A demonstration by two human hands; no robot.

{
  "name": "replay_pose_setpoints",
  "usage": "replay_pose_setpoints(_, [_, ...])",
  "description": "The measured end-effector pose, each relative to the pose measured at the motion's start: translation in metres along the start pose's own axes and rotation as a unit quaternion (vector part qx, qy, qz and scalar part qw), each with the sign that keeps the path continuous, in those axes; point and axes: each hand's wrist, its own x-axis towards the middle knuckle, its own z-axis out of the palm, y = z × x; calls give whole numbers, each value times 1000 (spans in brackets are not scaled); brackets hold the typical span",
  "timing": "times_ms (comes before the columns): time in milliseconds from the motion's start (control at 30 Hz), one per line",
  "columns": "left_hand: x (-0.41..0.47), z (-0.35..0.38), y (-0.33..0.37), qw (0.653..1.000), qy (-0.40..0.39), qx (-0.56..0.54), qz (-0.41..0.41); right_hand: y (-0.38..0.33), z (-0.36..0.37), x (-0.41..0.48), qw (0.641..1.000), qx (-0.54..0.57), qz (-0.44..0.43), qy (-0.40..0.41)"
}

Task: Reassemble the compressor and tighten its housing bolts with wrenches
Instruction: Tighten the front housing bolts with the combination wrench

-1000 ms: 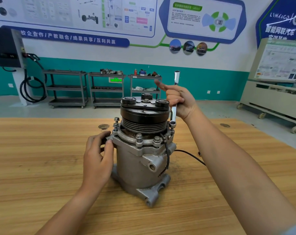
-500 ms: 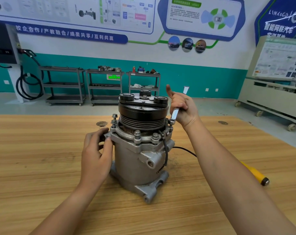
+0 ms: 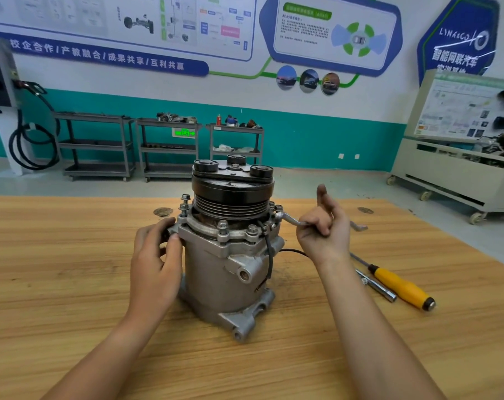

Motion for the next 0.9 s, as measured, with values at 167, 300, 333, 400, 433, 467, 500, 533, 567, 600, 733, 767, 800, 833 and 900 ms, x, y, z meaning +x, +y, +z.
replay_pose_setpoints(167, [0, -1, 0, 1000, -4, 0, 2, -18, 31, 0, 1000, -11, -12, -14])
replay_pose_setpoints(300, [0, -2, -2, 1000, -10, 2, 2, -29, 57, 9, 999, -40, -21, 3])
replay_pose_setpoints(333, [1, -2, -2, 1000, -10, 5, 2, -29, 63, 13, 998, -50, -18, 20])
replay_pose_setpoints(400, [1, -2, -3, 1000, -10, 8, 3, -25, 73, 24, 996, -70, -1, 53])
replay_pose_setpoints(433, [1, -2, -3, 1000, -10, 8, 4, -22, 75, 29, 994, -85, 10, 63])
replay_pose_setpoints(467, [1, -3, -3, 1000, -11, 8, 5, -18, 76, 35, 992, -100, 21, 70])
replay_pose_setpoints(500, [1, -3, -3, 1000, -11, 8, 5, -13, 77, 40, 990, -112, 33, 73])
replay_pose_setpoints(533, [1, -3, -3, 1000, -10, 9, 5, -9, 77, 44, 989, -119, 48, 74])
replay_pose_setpoints(567, [1, -3, -3, 1000, -11, 10, 5, -5, 76, 48, 988, -122, 63, 72])
replay_pose_setpoints(600, [1, -2, -3, 1000, -11, 10, 5, -3, 77, 51, 987, -125, 76, 68])
replay_pose_setpoints(733, [1, -2, -1, 1000, -10, 6, 7, 7, 81, 61, 975, -175, 129, 49])
replay_pose_setpoints(767, [1, -3, -1, 1000, -11, 5, 10, 11, 82, 63, 969, -193, 144, 49])
replay_pose_setpoints(800, [1, -3, -1, 1000, -12, 4, 12, 14, 83, 64, 964, -209, 158, 51])
replay_pose_setpoints(833, [1, -3, -1, 1000, -13, 4, 13, 18, 84, 65, 958, -223, 169, 56])
replay_pose_setpoints(900, [1, -3, -1, 1000, -14, 4, 11, 26, 84, 65, 952, -235, 182, 67])
